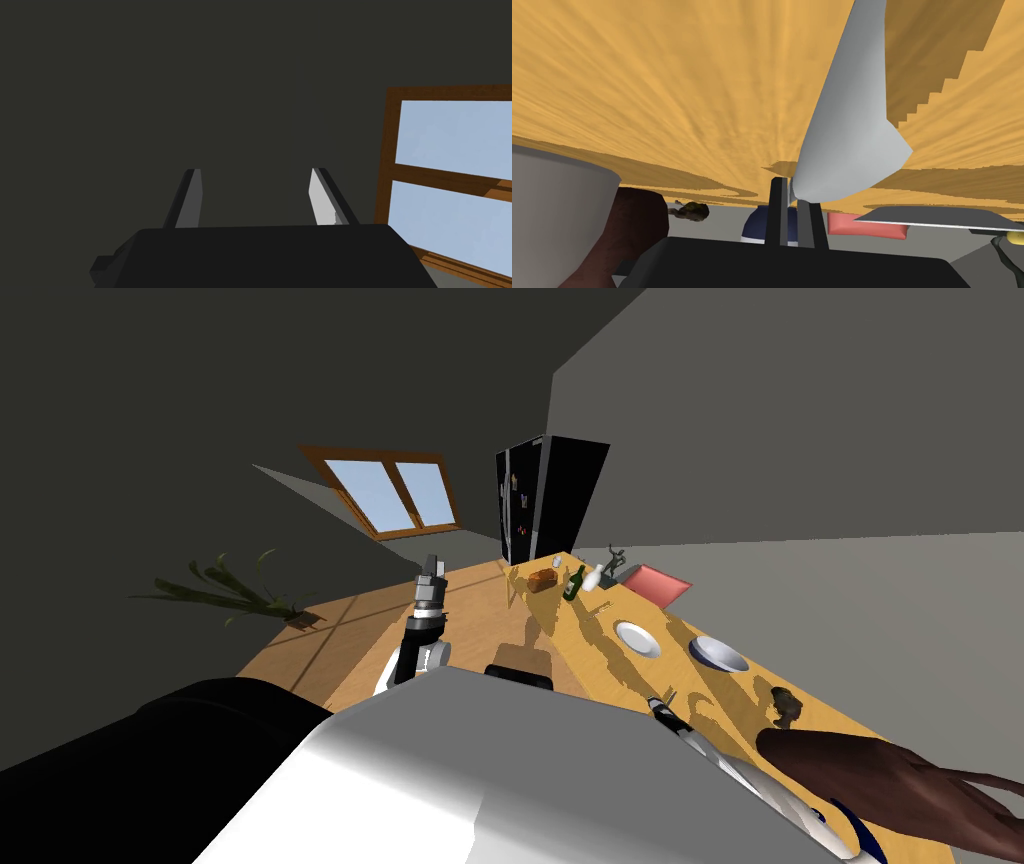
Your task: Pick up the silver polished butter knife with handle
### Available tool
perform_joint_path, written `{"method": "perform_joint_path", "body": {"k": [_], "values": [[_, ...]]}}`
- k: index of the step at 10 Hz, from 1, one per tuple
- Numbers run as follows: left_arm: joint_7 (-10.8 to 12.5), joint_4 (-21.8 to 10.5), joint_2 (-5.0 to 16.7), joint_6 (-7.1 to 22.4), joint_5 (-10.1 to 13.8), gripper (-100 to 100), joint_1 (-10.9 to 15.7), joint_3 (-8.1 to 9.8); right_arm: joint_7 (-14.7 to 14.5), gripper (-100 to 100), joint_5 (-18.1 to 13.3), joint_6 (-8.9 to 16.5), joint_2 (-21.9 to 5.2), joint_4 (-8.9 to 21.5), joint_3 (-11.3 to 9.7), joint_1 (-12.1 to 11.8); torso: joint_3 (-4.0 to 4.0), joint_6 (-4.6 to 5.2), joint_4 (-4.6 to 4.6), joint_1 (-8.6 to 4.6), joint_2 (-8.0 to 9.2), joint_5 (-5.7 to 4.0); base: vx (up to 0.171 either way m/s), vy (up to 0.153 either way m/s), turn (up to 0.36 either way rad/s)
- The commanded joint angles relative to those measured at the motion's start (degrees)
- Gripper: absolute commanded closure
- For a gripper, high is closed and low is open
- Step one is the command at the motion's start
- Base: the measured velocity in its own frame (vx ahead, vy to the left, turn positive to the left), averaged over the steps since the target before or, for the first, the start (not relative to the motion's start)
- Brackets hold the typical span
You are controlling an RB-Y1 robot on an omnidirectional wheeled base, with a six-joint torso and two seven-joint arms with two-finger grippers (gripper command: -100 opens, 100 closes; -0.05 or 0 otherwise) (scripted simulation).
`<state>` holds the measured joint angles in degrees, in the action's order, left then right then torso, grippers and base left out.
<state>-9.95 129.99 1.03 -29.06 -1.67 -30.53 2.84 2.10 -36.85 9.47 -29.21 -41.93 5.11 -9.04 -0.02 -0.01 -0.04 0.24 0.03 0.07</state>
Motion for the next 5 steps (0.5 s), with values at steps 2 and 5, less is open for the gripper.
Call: {"method": "perform_joint_path", "body": {"k": [2,5], "values": [[0.00,0.00,0.00,0.00,0.00,0,0.00,0.00,0.75,100,1.68,-1.69,-2.04,0.73,-0.67,-1.08,-0.03,0.00,-0.01,0.09,-0.07,0.00,0.029,0.108,0.029],[0.00,0.00,0.01,0.00,0.00,0,0.00,0.01,0.94,0,1.54,-2.66,-2.46,1.69,-0.29,-1.00,-0.04,0.00,0.00,-0.18,-0.07,-0.02,0.011,0.040,0.018]]}}
